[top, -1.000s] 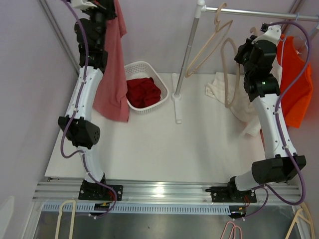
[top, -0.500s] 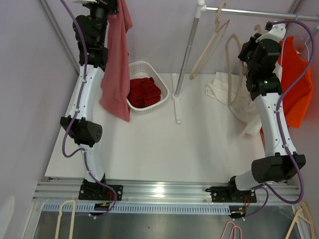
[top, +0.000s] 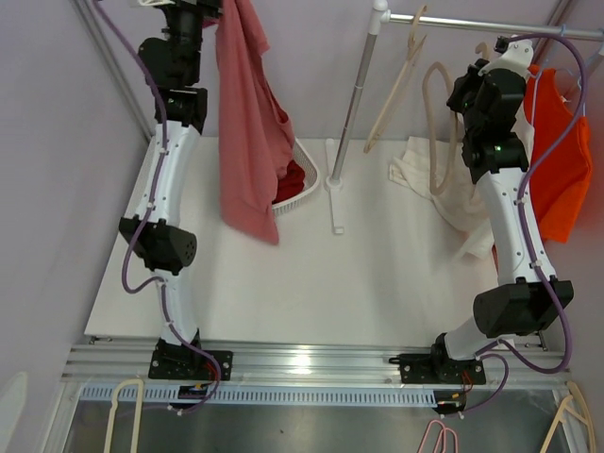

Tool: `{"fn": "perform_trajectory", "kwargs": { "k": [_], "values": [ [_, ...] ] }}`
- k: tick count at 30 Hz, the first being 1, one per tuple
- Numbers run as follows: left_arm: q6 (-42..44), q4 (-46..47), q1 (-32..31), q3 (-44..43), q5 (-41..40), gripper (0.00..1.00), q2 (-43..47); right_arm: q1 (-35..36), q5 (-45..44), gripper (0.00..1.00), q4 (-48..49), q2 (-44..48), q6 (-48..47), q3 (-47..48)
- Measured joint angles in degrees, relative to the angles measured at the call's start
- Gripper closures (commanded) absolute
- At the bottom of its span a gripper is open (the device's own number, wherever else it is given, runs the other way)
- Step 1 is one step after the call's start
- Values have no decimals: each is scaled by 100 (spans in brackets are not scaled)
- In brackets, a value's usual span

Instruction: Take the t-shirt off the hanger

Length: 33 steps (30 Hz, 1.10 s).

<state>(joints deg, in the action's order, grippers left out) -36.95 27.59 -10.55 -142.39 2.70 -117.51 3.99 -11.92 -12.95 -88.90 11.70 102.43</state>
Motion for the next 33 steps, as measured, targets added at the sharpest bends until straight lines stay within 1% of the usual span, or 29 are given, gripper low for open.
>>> {"fn": "perform_trajectory", "kwargs": {
  "k": [2, 5, 7, 10, 13, 15, 17, 19, 23, 24, 25, 26, 28, 29, 30, 31, 33],
  "values": [
    [-129, -92, -4, 203, 37, 99, -278, -11, 46, 100, -2, 0, 0, -9],
    [-232, -584, -31, 940, 20, 99, -514, -24, 107, 100, -4, 7, 0, -9],
    [-256, -1141, -46, 1200, -22, 99, -719, -28, 155, 100, -9, 33, 2, -31],
    [-256, -2256, -66, 1364, -96, 99, -964, -37, 249, 100, -24, 122, 4, -96],
    [-271, -3541, -70, 1386, -125, 99, -1012, -44, 358, 100, -35, 214, 0, -120],
    [-308, -4227, -70, 1401, -118, 99, -1003, -68, 501, 100, -13, 234, -61, -118],
    [-313, -4789, -68, 1602, -70, 99, -955, -85, 612, 100, 66, 234, -157, -116],
    [-310, -5237, -63, 1906, 39, 99, -916, -96, 654, 100, 166, 223, -256, -116],
    [-247, -5624, -63, 2922, 273, 99, -844, -107, 715, 100, 369, 166, -424, -11],
    [-208, -5724, -63, 3112, 343, 94, -846, -111, 743, 100, 433, 120, -455, 72],
    [-179, -5831, -63, 3252, 411, 86, -848, -114, 793, 100, 509, 81, -479, 127],
    [-149, -5864, -61, 3399, 509, 65, -848, -118, 837, 100, 595, 55, -494, 155],
    [-57, -5727, -57, 3676, 697, 39, -831, -122, 927, 100, 752, 13, -520, 195],
    [-55, -5510, -57, 3967, 782, 15, -761, -122, 992, 100, 822, -31, -531, 234],
    [-35, -5320, -57, 4286, 852, 4, -667, -122, 1045, 100, 883, -72, -535, 282],
    [-83, -5047, -57, 4610, 973, 1, -557, -122, 1106, 100, 953, -136, -535, 337],
    [-107, -4697, -70, 5189, 979, 1, -243, -122, 1224, 100, 1097, -254, -538, 426]
  ]
}}
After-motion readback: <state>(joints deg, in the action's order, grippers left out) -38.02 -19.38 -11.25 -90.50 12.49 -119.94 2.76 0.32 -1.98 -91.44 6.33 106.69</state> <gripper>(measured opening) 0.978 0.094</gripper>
